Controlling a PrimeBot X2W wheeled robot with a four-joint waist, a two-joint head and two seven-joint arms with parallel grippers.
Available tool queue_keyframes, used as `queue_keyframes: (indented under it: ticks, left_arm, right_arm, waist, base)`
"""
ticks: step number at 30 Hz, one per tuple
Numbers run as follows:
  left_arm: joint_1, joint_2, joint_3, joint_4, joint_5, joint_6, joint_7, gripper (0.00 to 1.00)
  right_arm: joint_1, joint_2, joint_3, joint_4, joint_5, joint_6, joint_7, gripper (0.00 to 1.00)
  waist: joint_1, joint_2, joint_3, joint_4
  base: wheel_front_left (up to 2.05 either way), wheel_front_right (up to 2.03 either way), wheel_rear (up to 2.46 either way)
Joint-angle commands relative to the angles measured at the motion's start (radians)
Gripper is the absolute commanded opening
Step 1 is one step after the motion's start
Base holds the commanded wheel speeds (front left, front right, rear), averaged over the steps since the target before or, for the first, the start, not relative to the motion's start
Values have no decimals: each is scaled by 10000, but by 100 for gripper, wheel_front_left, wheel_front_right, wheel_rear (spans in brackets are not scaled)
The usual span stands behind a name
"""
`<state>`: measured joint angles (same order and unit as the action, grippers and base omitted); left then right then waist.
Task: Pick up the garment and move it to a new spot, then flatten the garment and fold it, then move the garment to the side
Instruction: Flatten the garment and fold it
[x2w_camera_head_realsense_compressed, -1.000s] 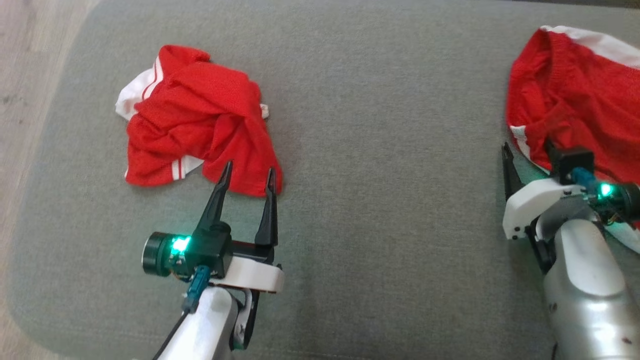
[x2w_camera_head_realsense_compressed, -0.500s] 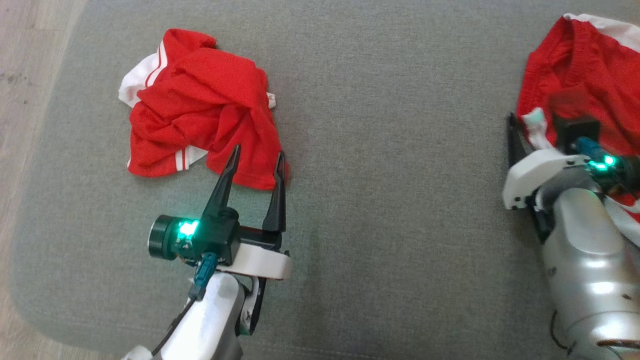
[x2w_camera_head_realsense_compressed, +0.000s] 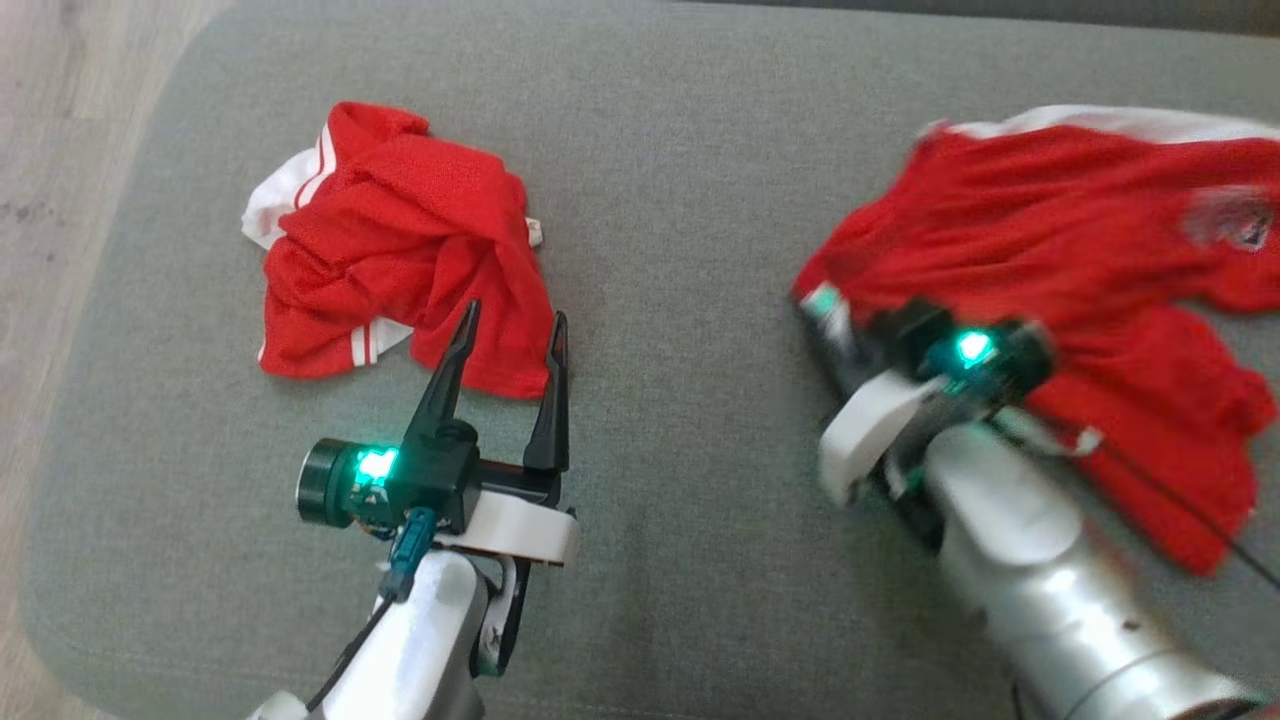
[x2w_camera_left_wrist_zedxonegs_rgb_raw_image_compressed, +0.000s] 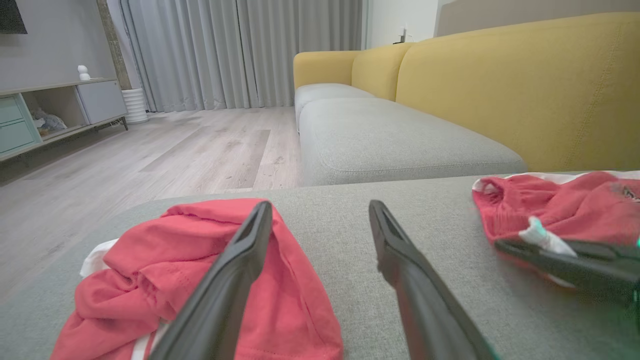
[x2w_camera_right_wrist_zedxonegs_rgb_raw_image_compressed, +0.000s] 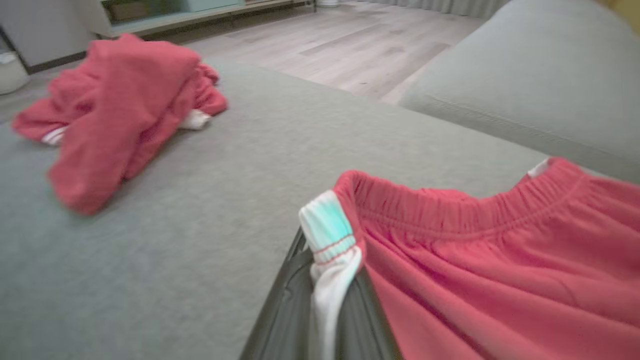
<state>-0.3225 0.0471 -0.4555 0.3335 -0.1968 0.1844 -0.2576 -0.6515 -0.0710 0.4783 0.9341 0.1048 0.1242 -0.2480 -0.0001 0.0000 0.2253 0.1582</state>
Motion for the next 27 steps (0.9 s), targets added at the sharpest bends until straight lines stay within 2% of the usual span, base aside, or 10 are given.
queue_keyframes:
  ticks: [1, 6, 7, 8, 13, 18, 24, 27]
  left_arm:
    - [-133, 31, 282, -270, 18, -15, -42, 100]
    - [90, 31, 342, -255, 40, -27, -42, 100]
    - [153, 31, 378, -245, 52, -32, -42, 100]
    - [220, 31, 415, -234, 67, -39, -42, 100]
    - [464, 31, 579, -215, 109, -23, -42, 100]
    - [686, 32, 828, -331, 146, -23, -42, 100]
    - [932, 32, 998, -493, 215, -48, -42, 100]
    - [1032, 32, 1076, -596, 239, -22, -42, 100]
  right_arm:
    - [109, 205, 556, -340, 352, 65, -134, 0]
    - [261, 169, 2420, -585, 1835, 65, -109, 0]
    - [262, 119, 2637, -595, 2067, 65, -97, 70]
    - [263, 66, 2810, -572, 2260, 65, -58, 100]
    - [256, -98, 2973, -651, 2876, 65, -76, 100]
    - [486, -460, 2320, -1019, 3140, 65, -124, 100]
    - [1757, -1241, -51, -2259, 2412, 65, -134, 100]
    - [2644, -1357, -1383, -2998, 1766, 65, -135, 100]
  waist:
    - [1, 0, -109, -14]
    - [1, 0, -412, -30]
    - [1, 0, -480, -53]
    - [1, 0, -551, -80]
    - [1, 0, -823, -253]
    - [1, 0, -1158, -612]
    - [1, 0, -1559, -1182]
    - [1, 0, -1647, -1428]
  base:
    - [0, 0, 0]
    - [0, 0, 0]
    - [0, 0, 0]
    - [0, 0, 0]
    - [0, 0, 0]
    - [0, 0, 0]
    - [0, 0, 0]
    - [0, 0, 0]
